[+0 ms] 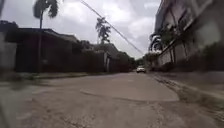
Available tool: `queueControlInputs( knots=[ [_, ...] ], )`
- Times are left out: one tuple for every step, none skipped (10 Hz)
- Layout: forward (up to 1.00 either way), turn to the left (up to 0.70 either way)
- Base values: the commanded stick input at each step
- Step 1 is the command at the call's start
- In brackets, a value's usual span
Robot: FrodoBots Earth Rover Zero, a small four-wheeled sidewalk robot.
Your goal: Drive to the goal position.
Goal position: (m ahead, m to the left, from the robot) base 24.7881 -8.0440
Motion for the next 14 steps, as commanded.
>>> queueControlInputs(
  knots=[
    [0.50,0.00],
    [0.50,0.00],
    [0.50,-0.04],
    [0.50,-0.49],
    [0.50,-0.50],
    [0.50,-0.50],
    [0.50,-0.50],
    [0.50,-0.50],
    [0.50,-0.50],
    [0.50,-0.50],
    [0.50,-0.50],
    [0.50,-0.50],
    [0.50,-0.01],
    [0.50,0.00]
  ],
)
